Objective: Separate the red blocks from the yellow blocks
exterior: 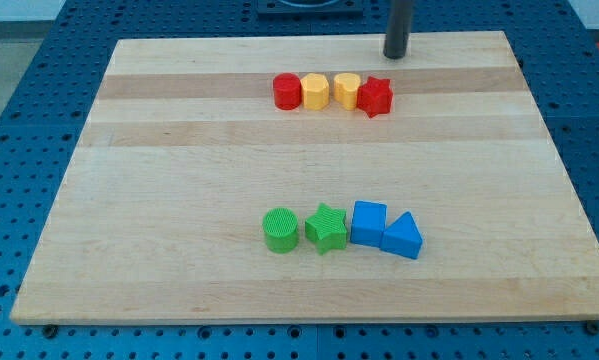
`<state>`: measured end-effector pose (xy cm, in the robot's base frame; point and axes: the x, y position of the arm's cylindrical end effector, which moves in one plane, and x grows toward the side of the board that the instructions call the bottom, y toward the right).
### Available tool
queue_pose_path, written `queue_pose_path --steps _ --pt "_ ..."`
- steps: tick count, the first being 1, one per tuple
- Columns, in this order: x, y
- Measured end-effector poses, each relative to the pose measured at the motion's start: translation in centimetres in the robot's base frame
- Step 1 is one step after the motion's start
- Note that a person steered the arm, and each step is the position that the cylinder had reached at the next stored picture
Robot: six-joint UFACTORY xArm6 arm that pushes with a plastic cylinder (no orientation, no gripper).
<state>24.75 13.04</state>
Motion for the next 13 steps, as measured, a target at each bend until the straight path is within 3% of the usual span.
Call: queue_pose_path --steps 3,5,6,7,9,12,13 --pt "7.3 -0.7" --pt "10.6 -13.1" --pt "11.1 -13.6" --pt "11.1 -15.5" --pt "11.0 -25.3" --pt "8.1 -17.5" --pt "4.7 -20.4"
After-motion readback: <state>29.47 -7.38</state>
